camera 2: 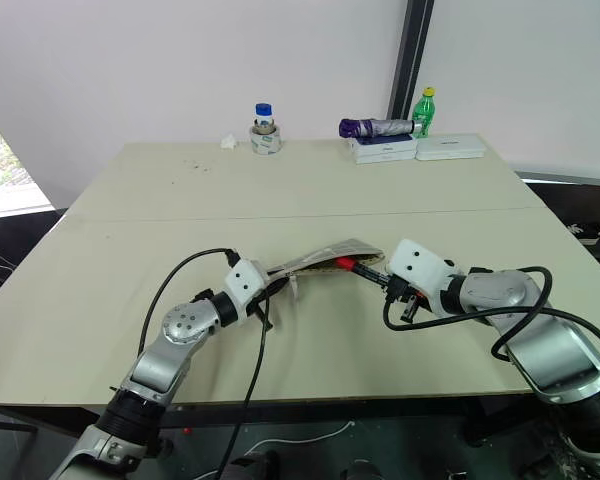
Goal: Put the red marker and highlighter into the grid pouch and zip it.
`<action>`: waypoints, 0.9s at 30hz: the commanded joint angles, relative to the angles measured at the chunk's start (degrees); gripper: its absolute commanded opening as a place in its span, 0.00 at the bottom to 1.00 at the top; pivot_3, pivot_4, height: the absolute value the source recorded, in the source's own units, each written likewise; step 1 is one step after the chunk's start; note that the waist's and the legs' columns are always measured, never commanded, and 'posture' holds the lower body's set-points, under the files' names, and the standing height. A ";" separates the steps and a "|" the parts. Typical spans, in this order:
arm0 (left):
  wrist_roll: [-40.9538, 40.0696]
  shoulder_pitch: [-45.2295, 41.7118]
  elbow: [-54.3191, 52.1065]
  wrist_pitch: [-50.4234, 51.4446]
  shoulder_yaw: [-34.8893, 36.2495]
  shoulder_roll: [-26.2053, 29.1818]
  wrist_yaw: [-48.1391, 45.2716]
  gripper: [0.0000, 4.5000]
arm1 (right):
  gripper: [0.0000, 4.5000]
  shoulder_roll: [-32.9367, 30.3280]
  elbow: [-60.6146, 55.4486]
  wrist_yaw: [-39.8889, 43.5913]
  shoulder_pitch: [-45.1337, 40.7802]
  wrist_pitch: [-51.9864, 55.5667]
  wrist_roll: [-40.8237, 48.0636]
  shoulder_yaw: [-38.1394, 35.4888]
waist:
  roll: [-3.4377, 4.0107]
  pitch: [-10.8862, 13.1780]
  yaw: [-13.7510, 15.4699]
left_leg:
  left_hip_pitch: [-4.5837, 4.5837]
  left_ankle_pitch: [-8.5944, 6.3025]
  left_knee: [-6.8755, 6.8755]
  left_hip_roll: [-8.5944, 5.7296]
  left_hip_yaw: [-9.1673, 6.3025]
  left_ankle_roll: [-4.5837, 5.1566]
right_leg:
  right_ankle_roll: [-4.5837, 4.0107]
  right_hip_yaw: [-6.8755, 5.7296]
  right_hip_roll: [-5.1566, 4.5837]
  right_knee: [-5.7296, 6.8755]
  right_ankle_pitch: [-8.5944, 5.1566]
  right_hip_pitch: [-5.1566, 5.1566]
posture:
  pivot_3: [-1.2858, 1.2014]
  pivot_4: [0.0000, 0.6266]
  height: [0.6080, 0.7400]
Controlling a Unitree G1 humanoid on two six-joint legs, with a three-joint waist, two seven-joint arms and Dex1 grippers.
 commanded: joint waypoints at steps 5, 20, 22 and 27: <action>3.08 -1.62 -1.70 -5.29 -3.73 2.16 -3.31 0.00 | 0.08 -1.70 0.58 6.01 -6.65 -10.12 -9.24 8.50 | 0.00 0.00 -0.05 | 0.00 0.00 -0.01 0.00 0.00 0.00 | 0.00 0.02 0.00 0.00 0.00 -0.02 | 0.52 0.24 1.00; 1.16 -0.75 -3.37 -2.98 -2.82 1.61 -4.84 0.00 | 0.63 5.54 3.11 10.39 -13.73 -11.29 -11.29 7.28 | 0.00 0.00 0.01 | -0.01 0.00 -0.02 0.00 -0.08 0.00 | 0.00 0.02 -0.01 0.00 0.00 -0.04 | 0.52 0.24 1.00; -0.20 -0.87 -3.90 -0.55 -1.58 0.49 -4.07 0.00 | 0.86 6.50 1.85 9.94 -13.95 -9.89 -8.77 3.66 | 0.00 0.00 0.02 | -0.01 0.00 -0.02 0.00 -0.10 0.00 | 0.00 0.02 -0.01 0.00 0.00 -0.03 | 0.52 0.24 1.00; -6.02 -3.38 -4.85 9.34 2.96 -3.64 -1.40 0.00 | 0.86 7.71 -2.42 10.84 -14.24 -2.11 0.18 -5.18 | 0.00 0.00 0.04 | -0.01 0.00 -0.01 0.00 -0.17 0.00 | 0.01 0.01 -0.01 0.01 0.00 -0.01 | 0.52 0.24 1.00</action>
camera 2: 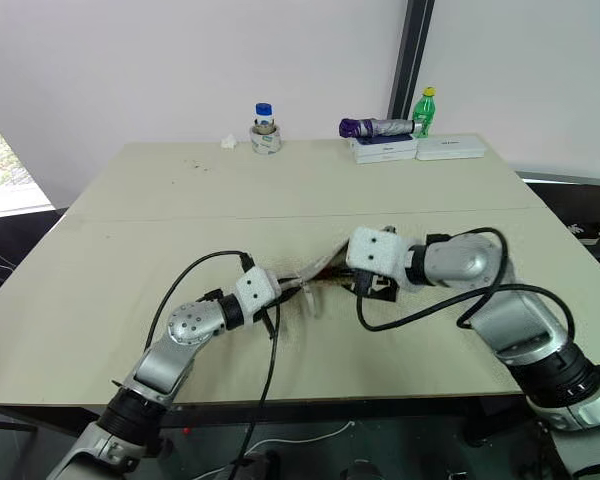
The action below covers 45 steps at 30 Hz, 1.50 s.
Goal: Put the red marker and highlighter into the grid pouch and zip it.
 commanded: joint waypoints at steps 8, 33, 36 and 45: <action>-11.95 -11.19 -0.23 21.05 8.05 -9.72 6.95 0.00 | 0.86 12.05 -7.65 -10.19 3.29 13.97 12.67 -7.64 | -0.02 0.00 -0.14 | 0.01 0.00 0.02 -0.02 0.03 0.01 | 0.00 -0.03 0.04 0.03 0.00 0.02 | 0.52 0.24 1.00; -20.75 -9.89 -5.51 31.34 9.92 -16.91 12.81 0.00 | 0.86 19.70 -5.62 -20.96 3.93 15.06 13.89 -5.25 | -0.02 0.00 -0.11 | 0.01 0.01 0.03 -0.06 0.09 -0.01 | 0.00 0.02 0.06 0.08 0.00 -0.02 | 0.52 0.24 1.00; -21.49 -9.46 -5.69 31.58 10.33 -16.37 13.00 0.00 | 0.86 17.68 -6.30 -20.10 5.11 15.45 15.29 -7.29 | -0.02 0.00 -0.10 | 0.01 0.01 0.03 -0.07 0.11 -0.01 | 0.00 0.02 0.06 0.07 0.00 -0.01 | 0.52 0.24 1.00; -23.66 -9.51 -6.26 32.83 10.68 -15.96 12.69 0.00 | 0.86 18.18 -5.77 -22.46 7.48 16.31 17.71 -8.90 | -0.02 0.00 -0.17 | 0.01 0.01 0.03 -0.06 0.13 0.00 | 0.00 0.02 0.06 0.07 0.00 -0.01 | 0.52 0.24 1.00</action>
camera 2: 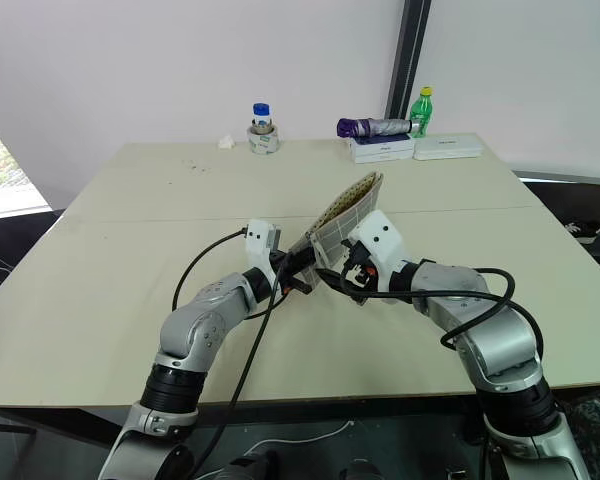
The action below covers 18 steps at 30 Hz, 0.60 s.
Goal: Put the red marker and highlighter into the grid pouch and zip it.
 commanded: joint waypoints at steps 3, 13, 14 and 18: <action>-1.57 -1.18 -3.27 -0.19 -0.10 -0.07 -0.36 0.00 | 0.86 2.70 -0.57 -2.34 -0.44 0.07 1.91 -1.93 | 0.00 0.00 0.03 | 0.00 0.00 0.00 0.00 0.00 0.00 | 0.00 0.00 0.00 0.00 0.00 0.00 | 0.52 0.24 1.00; -2.10 -1.29 -3.50 -0.51 -0.52 0.21 -0.30 0.00 | 0.43 6.14 5.43 -5.42 -1.83 -0.78 1.80 -1.02 | 0.00 0.00 0.03 | 0.00 0.00 0.00 -0.01 0.00 0.00 | 0.00 0.00 0.00 0.00 0.00 0.00 | 0.52 0.24 1.00; -2.15 -1.30 -3.55 -0.49 -0.47 0.25 -0.27 0.00 | 0.33 6.17 5.55 -5.45 -1.87 -0.74 2.01 -1.14 | 0.00 0.00 0.03 | 0.00 0.00 0.00 -0.01 0.01 0.00 | 0.00 0.01 0.00 0.00 0.00 0.00 | 0.52 0.24 1.00; -2.18 -1.23 -3.68 -0.55 -0.36 0.47 -0.18 0.00 | 0.01 5.93 5.91 -5.35 -2.07 -0.93 2.36 -1.44 | 0.00 0.00 0.02 | 0.00 0.00 0.00 -0.01 0.01 0.00 | 0.00 0.01 0.00 0.00 0.00 0.00 | 0.52 0.24 1.00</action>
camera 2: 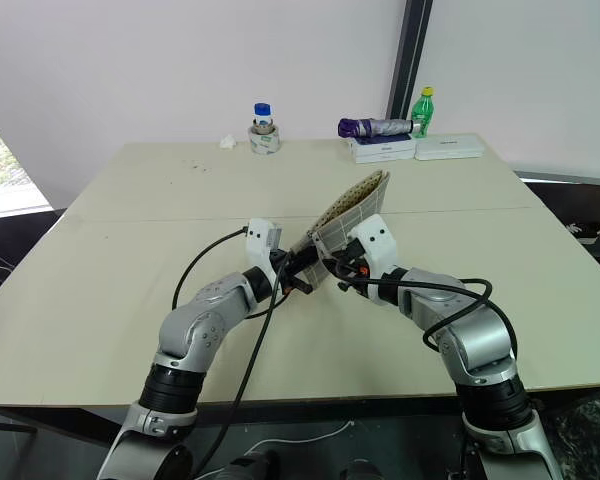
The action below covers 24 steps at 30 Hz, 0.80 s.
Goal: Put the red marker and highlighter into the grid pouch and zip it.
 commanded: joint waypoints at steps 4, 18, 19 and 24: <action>1.05 -1.21 -2.22 -2.44 -0.93 1.85 -1.04 0.00 | 0.01 -1.93 -0.97 0.21 -2.81 -2.08 -0.12 -2.64 | 0.00 0.00 0.01 | 0.00 0.00 0.00 0.00 0.00 0.00 | 0.00 0.00 0.00 0.00 0.00 0.00 | 0.52 0.24 1.00; 10.50 1.74 3.45 -16.69 -3.87 16.38 -9.38 0.00 | 0.01 -17.41 13.19 -2.69 -8.45 -7.38 -7.55 -12.11 | 0.00 0.00 -0.15 | 0.00 -0.01 -0.09 0.02 0.07 0.01 | -0.02 0.03 -0.01 -0.07 0.00 -0.03 | 0.52 0.24 1.00; 10.45 2.15 3.50 -17.11 -3.34 16.95 -9.71 0.00 | 0.01 -18.00 14.82 -3.25 -8.35 -7.88 -8.42 -12.34 | 0.00 0.00 -0.15 | 0.00 0.00 -0.09 0.03 0.07 0.01 | -0.02 0.04 -0.01 -0.07 0.00 -0.04 | 0.52 0.24 1.00; 10.63 3.45 3.10 -19.17 -2.67 18.46 -10.98 0.00 | 0.01 -17.88 15.31 -2.74 -6.94 -8.86 -8.62 -11.36 | 0.01 0.00 -0.11 | 0.00 0.00 -0.09 0.03 0.07 0.01 | -0.02 0.05 -0.01 -0.07 0.00 -0.04 | 0.52 0.24 1.00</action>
